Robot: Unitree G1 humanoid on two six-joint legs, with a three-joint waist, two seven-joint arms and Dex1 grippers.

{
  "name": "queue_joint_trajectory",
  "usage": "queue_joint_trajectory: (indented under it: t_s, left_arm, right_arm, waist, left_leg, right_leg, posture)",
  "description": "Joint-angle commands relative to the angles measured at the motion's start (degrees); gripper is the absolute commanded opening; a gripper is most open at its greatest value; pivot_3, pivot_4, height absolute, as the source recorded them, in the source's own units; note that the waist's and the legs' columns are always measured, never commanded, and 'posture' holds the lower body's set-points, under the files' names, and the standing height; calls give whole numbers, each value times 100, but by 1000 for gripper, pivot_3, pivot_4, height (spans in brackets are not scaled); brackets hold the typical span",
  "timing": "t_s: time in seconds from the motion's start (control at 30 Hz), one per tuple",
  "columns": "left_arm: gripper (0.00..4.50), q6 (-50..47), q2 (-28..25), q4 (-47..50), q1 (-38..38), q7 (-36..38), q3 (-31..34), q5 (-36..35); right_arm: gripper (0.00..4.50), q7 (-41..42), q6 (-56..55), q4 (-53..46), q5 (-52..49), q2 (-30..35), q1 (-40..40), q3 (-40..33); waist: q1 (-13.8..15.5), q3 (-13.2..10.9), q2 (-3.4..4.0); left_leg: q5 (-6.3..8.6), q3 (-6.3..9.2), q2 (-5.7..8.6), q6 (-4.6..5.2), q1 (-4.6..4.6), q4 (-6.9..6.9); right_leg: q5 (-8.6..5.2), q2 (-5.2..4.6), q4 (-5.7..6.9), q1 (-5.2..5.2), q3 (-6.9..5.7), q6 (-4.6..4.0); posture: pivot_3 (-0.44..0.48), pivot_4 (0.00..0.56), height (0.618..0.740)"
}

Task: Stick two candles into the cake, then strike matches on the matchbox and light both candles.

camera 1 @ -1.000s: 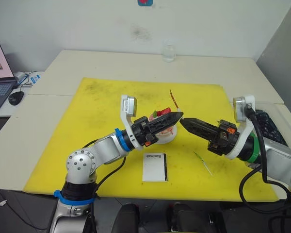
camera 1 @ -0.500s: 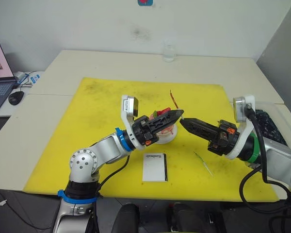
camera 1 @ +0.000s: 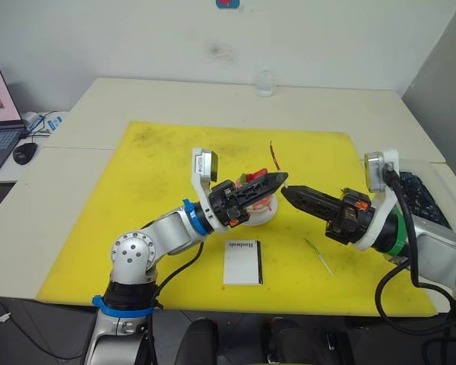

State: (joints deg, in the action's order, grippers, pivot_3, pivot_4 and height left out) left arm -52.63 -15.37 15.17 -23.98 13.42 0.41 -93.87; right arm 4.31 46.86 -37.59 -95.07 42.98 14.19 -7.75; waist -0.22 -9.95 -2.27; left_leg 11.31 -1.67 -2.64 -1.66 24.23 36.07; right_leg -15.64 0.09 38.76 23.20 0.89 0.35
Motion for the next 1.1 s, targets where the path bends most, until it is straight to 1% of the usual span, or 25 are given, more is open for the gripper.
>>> queue_joint_trajectory:
  t_s: [0.03, 0.07, 0.1, 0.13, 0.17, 0.27, 0.37, 0.43, 0.53, 0.57, 0.7, 0.97, 1.1]
  left_arm:
    - [0, 202, -10, 382, -204, 150, 70, 368]
    - [0, 240, -65, 445, -241, 175, 98, 507]
    - [0, 285, -149, 514, -287, 208, 137, 681]
    - [0, 331, -248, 581, -336, 264, 175, 862]
    - [0, 376, -377, 652, -391, 346, 209, 1062]
    - [0, 569, -879, 822, -553, 692, 299, 1834]
    - [0, 794, -1292, 850, -586, 1115, 287, 2541]
    - [0, 1055, -1547, 796, -561, 1453, 257, 3100]
    - [0, 1403, -1800, 623, -448, 1912, 192, 3810]
    - [0, 1481, -1808, 493, -402, 2004, 211, 3954]
    - [0, 2143, -1853, 44, -255, 2522, 8, 4903]
    - [0, 2633, -1481, -509, -166, 2916, -108, 5634]
    - [0, 2788, -1277, -758, -182, 3006, -152, 5875]
  right_arm:
    - [1014, 55, -56, -80, 130, 136, 50, -85]
    - [1270, 87, -44, -89, 194, 181, 46, -111]
    - [1668, 174, -6, -113, 319, 279, 39, -141]
    - [1911, 283, 37, -147, 486, 405, 30, -165]
    - [2314, 405, 71, -193, 708, 547, 15, -185]
    - [3383, 866, 115, -400, 1738, 1071, 101, -39]
    - [4467, 1109, 58, -488, 2419, 1246, 244, 163]
    - [4491, 1246, 51, -562, 2941, 1323, 347, 374]
    - [4491, 1460, 75, -682, 3417, 1306, 393, 667]
    - [4491, 1500, 79, -728, 3584, 1271, 412, 786]
    - [4491, 1556, 96, -830, 4014, 1085, 449, 1091]
    - [4491, 1548, 200, -948, 4459, 659, 413, 1280]
    - [4491, 1560, 283, -976, 4582, 524, 425, 1300]
  waist:
    - [1, 0, 0]
    - [1, 0, 0]
    - [1, 0, 0]
    - [1, 0, 0]
    - [1, -1, 0]
    - [0, -3, 4]
    - [-1, -3, 3]
    - [0, -4, 2]
    - [5, -5, 3]
    - [5, -5, 3]
    - [6, -5, 3]
    - [6, -6, 2]
    - [6, -6, 2]
  left_leg:
    - [0, 0, 0, 0, 1, 0]
    - [0, 1, 0, 0, 1, 0]
    - [0, 1, 2, 0, 3, 0]
    - [0, 1, 2, 0, 4, 0]
    - [0, 0, 1, 0, 4, -1]
    - [0, -1, 3, 0, 5, -4]
    - [1, -1, 2, -1, 5, -10]
    - [1, 0, -1, -2, 4, -13]
    - [1, -1, -4, -2, 11, -14]
    - [1, -2, -6, -1, 12, -15]
    - [2, -3, -5, 0, 19, -15]
    - [2, 0, -7, 0, 33, -12]
    - [2, 1, -8, 0, 33, -11]
  right_leg:
    - [0, 0, 0, 0, 0, 0]
    - [0, 0, -1, 0, -1, 0]
    - [0, 0, -1, 2, -2, 0]
    - [0, 0, -2, 2, -1, 0]
    - [0, 0, -3, 3, -1, 0]
    - [-1, 0, -5, 6, -2, -2]
    - [-3, 2, -11, 8, -4, -5]
    - [-4, 1, -14, 8, -6, -7]
    - [-4, -1, -20, 12, -5, -7]
    - [-4, -2, -23, 12, -4, -7]
    - [-4, -11, -27, 14, -6, -6]
    - [-3, -22, -24, 26, -10, -4]
    - [-3, -20, -22, 27, -10, -3]
  posture:
    - [0, 150, 740]
    - [0, 150, 740]
    - [0, 150, 740]
    - [0, 150, 740]
    - [0, 150, 740]
    - [0, 150, 740]
    - [0, 150, 740]
    - [0, 150, 740]
    - [0, 150, 740]
    - [0, 150, 740]
    - [0, 150, 740]
    - [0, 150, 740]
    - [0, 150, 740]
